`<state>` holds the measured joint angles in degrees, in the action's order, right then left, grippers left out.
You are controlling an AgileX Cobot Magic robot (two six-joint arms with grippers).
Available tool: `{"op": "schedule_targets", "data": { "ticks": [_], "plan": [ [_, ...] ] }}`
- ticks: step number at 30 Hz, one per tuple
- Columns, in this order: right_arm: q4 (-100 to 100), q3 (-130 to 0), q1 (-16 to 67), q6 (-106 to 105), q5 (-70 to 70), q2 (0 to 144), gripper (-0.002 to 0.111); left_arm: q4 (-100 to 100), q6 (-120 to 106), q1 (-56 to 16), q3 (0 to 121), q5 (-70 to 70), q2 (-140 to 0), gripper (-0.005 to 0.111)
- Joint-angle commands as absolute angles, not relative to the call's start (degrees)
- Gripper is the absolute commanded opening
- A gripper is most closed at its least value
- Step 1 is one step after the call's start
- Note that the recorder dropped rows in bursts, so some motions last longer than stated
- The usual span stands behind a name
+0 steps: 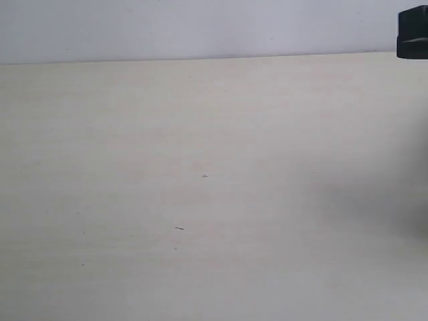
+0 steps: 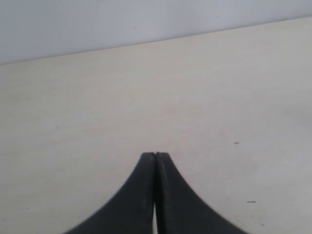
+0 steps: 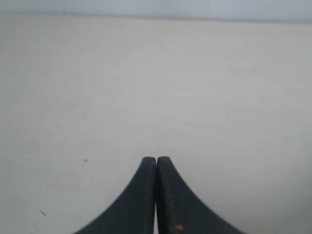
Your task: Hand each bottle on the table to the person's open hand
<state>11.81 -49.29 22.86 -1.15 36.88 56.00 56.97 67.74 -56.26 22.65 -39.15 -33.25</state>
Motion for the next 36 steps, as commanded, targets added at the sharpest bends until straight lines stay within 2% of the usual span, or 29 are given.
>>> {"op": "schedule_targets", "data": {
  "ticks": [1, 9, 22, 28, 36],
  "plan": [
    [14.5, -41.8, 22.7, -1.8, 31.3, 46.2, 0.000, 57.4, 67.7, -56.5, 22.4, -39.0, -32.9, 0.000],
    [14.5, -41.6, 22.7, -1.8, 32.4, 37.1, 0.000, 57.4, 67.7, -56.5, 22.4, -39.0, -32.9, 0.000],
    [11.6, -41.2, 22.7, -2.9, 31.3, 36.0, 0.000, 57.4, 67.7, -56.5, 22.4, -39.0, -32.9, 0.000],
    [11.4, -32.4, 21.5, -12.8, 25.7, 22.1, 0.000, 57.4, 67.7, -56.5, 22.4, -39.0, -32.9, 0.000],
    [11.4, -21.0, 14.6, -13.9, 18.6, 11.6, 0.000, 57.4, 67.7, -56.5, 22.4, -39.0, -32.9, 0.000]
  ]
}}
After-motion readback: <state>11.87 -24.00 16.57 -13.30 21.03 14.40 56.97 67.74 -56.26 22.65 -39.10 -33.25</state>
